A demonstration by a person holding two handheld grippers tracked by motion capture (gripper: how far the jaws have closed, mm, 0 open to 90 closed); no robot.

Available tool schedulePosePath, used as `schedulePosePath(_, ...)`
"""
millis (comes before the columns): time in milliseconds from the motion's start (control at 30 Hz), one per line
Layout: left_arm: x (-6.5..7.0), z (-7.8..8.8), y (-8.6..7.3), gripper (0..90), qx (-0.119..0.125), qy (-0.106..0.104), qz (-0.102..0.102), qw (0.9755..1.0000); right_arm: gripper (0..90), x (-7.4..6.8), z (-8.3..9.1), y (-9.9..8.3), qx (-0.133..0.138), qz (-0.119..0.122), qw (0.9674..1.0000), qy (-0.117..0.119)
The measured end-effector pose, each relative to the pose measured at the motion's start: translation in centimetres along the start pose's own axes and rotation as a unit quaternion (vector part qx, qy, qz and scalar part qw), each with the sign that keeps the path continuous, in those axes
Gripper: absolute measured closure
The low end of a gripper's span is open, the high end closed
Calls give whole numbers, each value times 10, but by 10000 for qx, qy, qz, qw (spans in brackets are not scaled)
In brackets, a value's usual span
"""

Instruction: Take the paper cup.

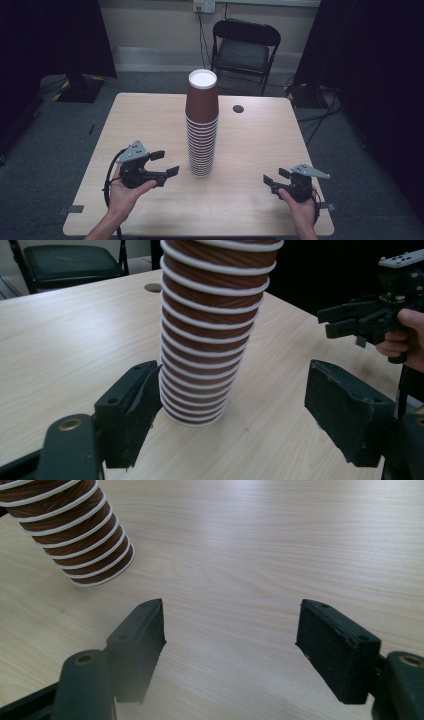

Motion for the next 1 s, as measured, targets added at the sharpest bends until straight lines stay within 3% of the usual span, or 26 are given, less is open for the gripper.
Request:
schedulePosePath(167,7,-2,19,204,147,-63,-145,9998,269,-1,0,0,-32,23,10000,-17)
schedulePosePath(433,11,1,44,158,334,-206,-159,9991,263,1,0,0,-8,0,10000,-15)
schedulePosePath(833,12,8,81,157,660,-247,-318,9970,258,1,1,0,-11,-3,10000,-10)
schedulePosePath(933,10,9,91,157,723,-74,-453,9963,259,2,1,0,-15,-16,10000,-25)
schedulePosePath(1000,10,9,94,157,728,-116,-434,9963,262,2,1,0,-12,-16,10000,-44)
Point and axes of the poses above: each handheld gripper's, and its own axes: z roughly backward along the jaws, y roughly out of its top, x roughly to its right, the point moved 6 cm from there along -z, roughly forward along the jaws, and after that the axes turned 10 degrees about y, right-handed, at the moved point
